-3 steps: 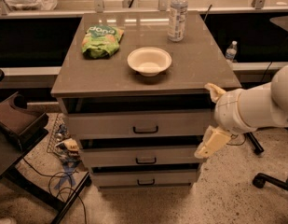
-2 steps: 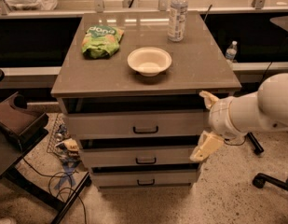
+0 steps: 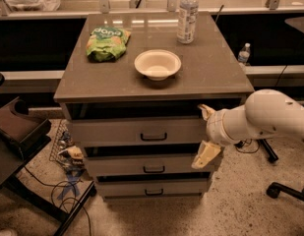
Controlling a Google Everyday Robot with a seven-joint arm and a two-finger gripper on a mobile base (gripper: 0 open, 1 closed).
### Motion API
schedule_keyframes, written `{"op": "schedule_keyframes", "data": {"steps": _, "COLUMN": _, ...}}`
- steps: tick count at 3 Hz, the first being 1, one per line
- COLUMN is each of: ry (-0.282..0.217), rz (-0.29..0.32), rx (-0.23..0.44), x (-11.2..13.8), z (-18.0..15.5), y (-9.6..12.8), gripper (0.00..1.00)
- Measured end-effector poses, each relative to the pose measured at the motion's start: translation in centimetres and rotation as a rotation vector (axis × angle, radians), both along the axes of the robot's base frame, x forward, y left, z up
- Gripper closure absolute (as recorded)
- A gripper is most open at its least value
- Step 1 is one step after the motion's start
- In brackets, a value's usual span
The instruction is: Open top drawer
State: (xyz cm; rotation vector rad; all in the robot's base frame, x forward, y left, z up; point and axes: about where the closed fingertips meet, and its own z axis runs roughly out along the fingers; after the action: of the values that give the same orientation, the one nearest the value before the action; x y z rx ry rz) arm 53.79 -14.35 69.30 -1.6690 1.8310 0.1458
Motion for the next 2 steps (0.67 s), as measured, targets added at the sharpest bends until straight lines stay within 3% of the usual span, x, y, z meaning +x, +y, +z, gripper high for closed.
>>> {"op": "schedule_keyframes", "data": {"steps": 2, "ry": 0.021, "rz": 0.039, "rx": -0.127, "x": 4.6, "z": -4.0, "y": 0.9, "gripper": 0.03}}
